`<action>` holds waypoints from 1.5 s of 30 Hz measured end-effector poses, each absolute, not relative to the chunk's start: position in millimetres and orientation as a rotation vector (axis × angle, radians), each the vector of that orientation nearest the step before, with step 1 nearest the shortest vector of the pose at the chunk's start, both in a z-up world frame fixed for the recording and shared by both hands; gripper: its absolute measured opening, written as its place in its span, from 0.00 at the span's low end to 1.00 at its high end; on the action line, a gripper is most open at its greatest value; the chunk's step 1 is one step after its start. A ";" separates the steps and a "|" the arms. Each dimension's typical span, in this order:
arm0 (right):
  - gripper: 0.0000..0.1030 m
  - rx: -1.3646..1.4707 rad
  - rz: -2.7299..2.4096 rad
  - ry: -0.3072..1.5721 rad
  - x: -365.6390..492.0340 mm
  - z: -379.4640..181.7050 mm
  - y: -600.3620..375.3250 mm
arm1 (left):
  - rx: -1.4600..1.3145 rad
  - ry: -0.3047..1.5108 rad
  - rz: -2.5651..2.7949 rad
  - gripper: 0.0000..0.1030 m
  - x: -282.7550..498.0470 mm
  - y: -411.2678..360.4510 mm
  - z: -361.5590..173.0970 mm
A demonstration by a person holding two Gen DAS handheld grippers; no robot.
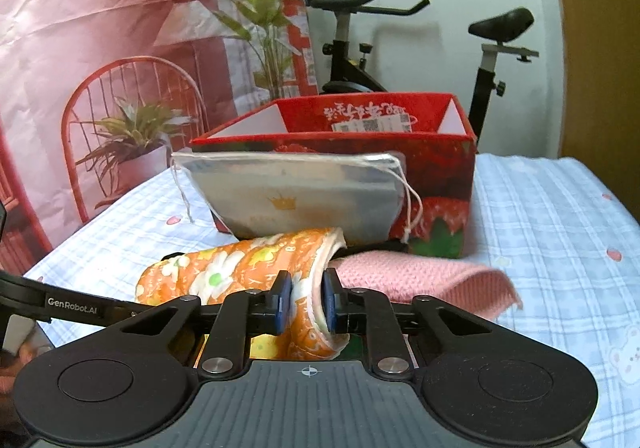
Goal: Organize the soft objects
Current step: 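Lift the orange floral cloth with both grippers, then carry the orange floral cloth with both grippers over the red box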
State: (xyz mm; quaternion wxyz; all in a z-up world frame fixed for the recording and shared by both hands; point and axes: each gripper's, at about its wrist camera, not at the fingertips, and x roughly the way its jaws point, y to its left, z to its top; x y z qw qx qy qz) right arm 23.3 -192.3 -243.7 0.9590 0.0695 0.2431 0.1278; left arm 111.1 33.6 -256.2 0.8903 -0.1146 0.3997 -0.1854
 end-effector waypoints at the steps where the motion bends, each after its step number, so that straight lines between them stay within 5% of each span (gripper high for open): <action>1: 0.14 0.148 0.257 0.495 23.6 -244.9 -193.4 | -0.240 0.829 -0.385 0.20 111.0 33.8 -256.6; 45: 0.10 0.144 0.262 0.386 8.8 -224.7 -199.3 | -0.156 0.590 -0.408 0.13 80.8 30.7 -201.8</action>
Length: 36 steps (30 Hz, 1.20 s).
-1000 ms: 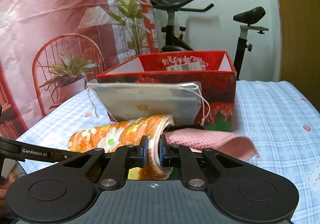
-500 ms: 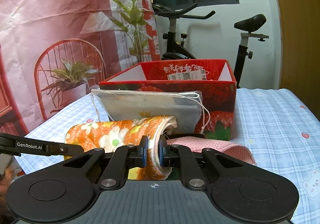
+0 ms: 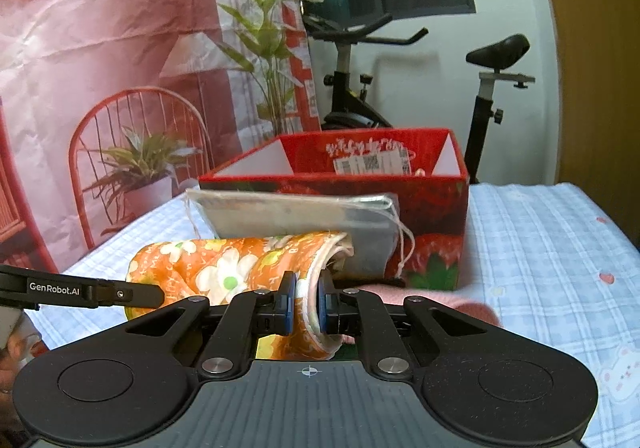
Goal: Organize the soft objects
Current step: 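Carry the orange floral cloth with both grippers over the red box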
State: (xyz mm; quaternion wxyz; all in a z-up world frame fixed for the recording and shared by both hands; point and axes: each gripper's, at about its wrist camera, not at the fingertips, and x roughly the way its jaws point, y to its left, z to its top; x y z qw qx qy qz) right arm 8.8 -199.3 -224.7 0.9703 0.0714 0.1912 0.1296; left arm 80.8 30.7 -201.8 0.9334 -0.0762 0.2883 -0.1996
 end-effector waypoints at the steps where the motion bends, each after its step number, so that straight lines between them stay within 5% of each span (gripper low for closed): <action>1: 0.10 0.144 0.262 0.378 8.1 -221.7 -199.7 | -0.150 0.577 -0.410 0.13 80.0 30.2 -197.7; 36: 0.10 0.063 0.297 0.275 98.1 -89.6 -228.9 | -0.076 0.374 -0.450 0.13 163.4 5.8 -86.5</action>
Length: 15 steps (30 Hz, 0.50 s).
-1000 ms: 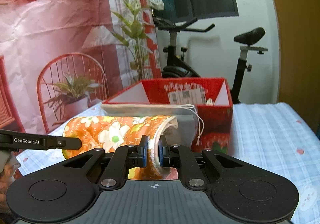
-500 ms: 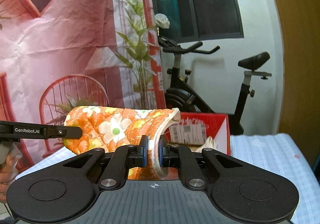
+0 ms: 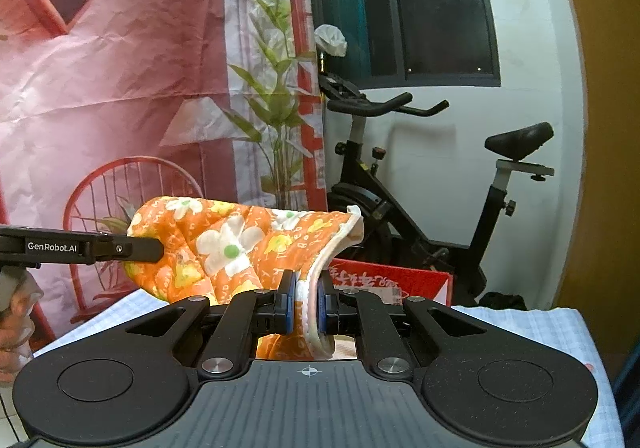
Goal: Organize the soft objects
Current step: 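Carry the orange floral cloth with both grippers over the red box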
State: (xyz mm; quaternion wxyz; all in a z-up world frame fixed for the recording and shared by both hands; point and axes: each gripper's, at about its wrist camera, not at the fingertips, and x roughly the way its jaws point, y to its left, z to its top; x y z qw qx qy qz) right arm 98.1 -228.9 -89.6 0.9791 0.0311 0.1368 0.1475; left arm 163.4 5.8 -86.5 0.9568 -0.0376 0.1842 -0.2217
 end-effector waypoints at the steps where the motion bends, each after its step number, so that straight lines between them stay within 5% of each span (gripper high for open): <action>1: 0.10 0.062 0.297 0.281 103.2 -88.0 -230.0 | -0.076 0.378 -0.451 0.13 168.2 5.1 -85.7; 15: 0.10 0.086 0.277 0.387 191.9 -78.4 -246.8 | -0.041 0.417 -0.441 0.13 246.4 -6.7 -74.5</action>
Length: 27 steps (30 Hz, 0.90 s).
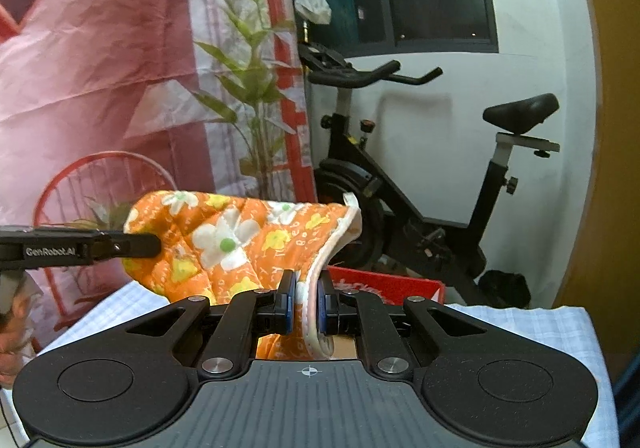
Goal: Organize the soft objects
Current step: 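Carry the orange floral cloth with both grippers over the red box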
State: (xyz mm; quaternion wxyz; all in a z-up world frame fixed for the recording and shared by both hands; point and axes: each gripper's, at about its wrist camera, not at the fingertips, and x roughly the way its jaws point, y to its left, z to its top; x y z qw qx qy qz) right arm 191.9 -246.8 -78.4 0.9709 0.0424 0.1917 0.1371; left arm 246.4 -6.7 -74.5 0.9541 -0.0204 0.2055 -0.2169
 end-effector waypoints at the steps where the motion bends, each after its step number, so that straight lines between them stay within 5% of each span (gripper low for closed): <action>1: 0.10 0.080 0.275 0.395 198.5 -79.4 -246.6 | -0.036 0.419 -0.435 0.13 252.0 -7.5 -74.1; 27: 0.09 0.130 0.175 0.820 319.5 -179.8 -238.8 | 0.106 0.773 -0.438 0.19 354.6 -36.2 -156.0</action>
